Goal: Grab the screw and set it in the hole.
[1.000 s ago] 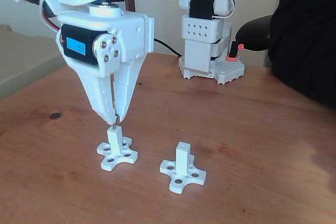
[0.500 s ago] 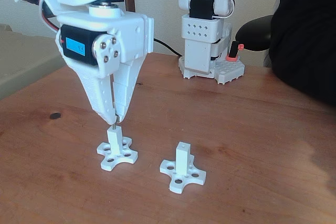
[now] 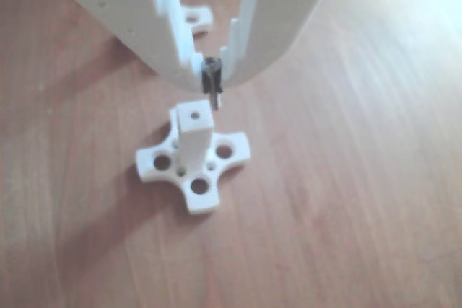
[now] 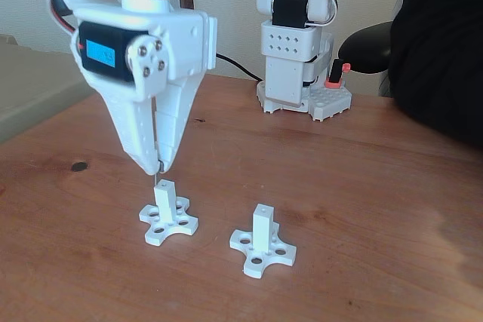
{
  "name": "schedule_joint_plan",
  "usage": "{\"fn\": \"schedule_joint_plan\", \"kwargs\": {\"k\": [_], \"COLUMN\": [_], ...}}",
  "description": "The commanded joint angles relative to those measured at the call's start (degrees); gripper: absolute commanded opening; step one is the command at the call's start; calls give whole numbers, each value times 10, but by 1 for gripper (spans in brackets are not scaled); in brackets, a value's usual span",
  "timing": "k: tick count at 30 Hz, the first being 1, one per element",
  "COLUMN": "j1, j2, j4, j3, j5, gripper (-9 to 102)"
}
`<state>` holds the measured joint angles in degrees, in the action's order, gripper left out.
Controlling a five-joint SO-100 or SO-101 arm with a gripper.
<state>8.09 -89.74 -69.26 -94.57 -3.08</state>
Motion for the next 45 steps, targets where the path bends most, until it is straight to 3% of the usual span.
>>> {"fn": "schedule_joint_plan", "kwargs": {"k": [1, 21, 45], "j1": [4, -91, -175], "j2": [-37, -91, -100], "j4": [-9, -71, -34], "j3": [63, 76, -1], "j5": [-10, 11, 32], "gripper": [-4, -4, -4]}}
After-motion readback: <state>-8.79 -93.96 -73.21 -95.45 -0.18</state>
